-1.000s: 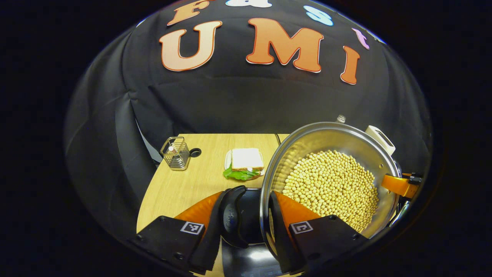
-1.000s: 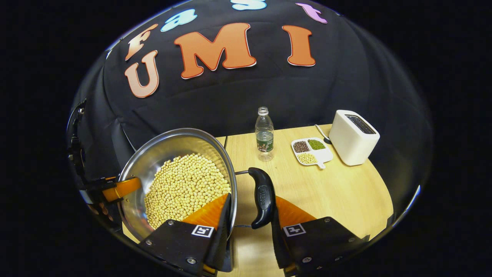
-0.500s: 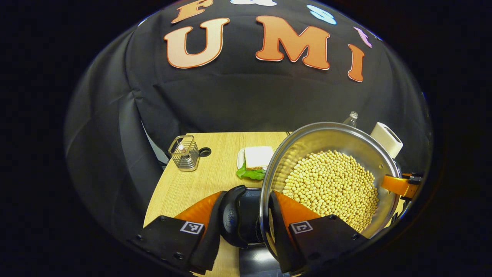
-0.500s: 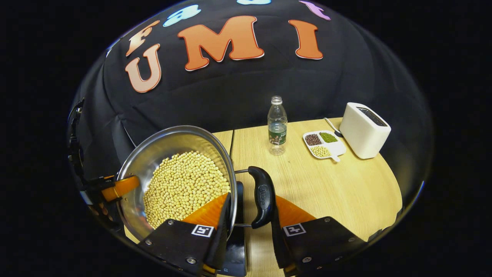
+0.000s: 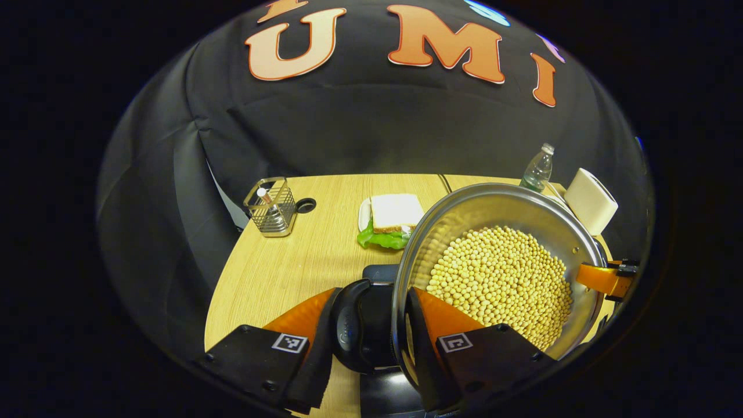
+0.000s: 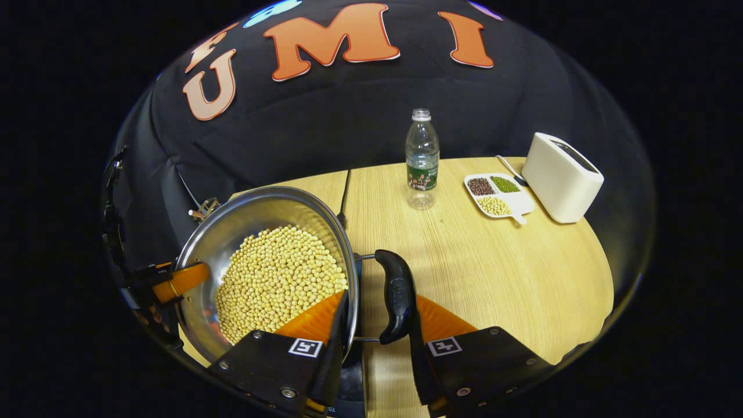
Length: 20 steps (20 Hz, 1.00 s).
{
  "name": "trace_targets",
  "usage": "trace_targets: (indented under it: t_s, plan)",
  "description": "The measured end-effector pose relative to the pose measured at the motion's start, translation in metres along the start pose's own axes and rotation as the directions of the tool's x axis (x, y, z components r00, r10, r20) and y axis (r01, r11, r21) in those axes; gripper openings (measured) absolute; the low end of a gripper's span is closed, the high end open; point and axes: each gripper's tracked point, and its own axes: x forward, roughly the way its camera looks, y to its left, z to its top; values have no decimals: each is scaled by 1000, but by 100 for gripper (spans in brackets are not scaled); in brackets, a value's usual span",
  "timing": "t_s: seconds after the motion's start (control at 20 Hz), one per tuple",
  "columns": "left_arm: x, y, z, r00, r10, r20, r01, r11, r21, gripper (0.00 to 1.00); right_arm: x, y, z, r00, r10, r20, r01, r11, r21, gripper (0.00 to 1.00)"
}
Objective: First push the handle of the pot to place it horizontally, then grasp the pot with both hands and set it on the induction cooktop.
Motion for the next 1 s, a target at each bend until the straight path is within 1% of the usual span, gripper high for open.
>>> trace_targets:
  t_s: [0.05,0.1,0.15,0.2,0.25,0.6,0.65,0.7,0.95,1.0]
  plan:
    - [2,-1,0,1000,-1,-9,1,1000,0,66,4,0,-2,1000,-2,-10,2,1000,2,47]
    - [4,-1,-2,1000,-2,-20,1,1000,-5,66,6,1,-5,1000,-4,-19,4,1000,4,47]
    - [6,-2,-2,999,-3,-32,2,1000,-9,66,9,2,-7,1000,-7,-26,7,1000,3,51]
    - [7,-2,-5,999,-3,-40,2,1000,-10,68,8,4,-7,999,-9,-33,9,1000,4,52]
    - [8,-1,-3,999,-4,-48,3,1000,-10,67,10,5,-6,999,-11,-40,11,1000,3,52]
    - [2,0,-1,997,-5,-76,4,1000,-9,68,5,2,-1,998,-12,-66,14,1000,19,52]
    - [2,-1,0,997,-6,-78,6,1000,-11,68,5,3,2,998,-11,-66,12,1000,19,48]
    - [3,0,-1,997,-9,-79,8,1000,-10,68,3,1,2,998,-11,-65,12,1000,20,52]
    - [7,1,-4,996,-16,-82,16,1000,0,67,2,1,2,998,-14,-53,16,999,32,52]
    - [8,2,-2,996,-9,-84,9,1000,3,71,1,-1,1,998,-23,-50,24,999,29,55]
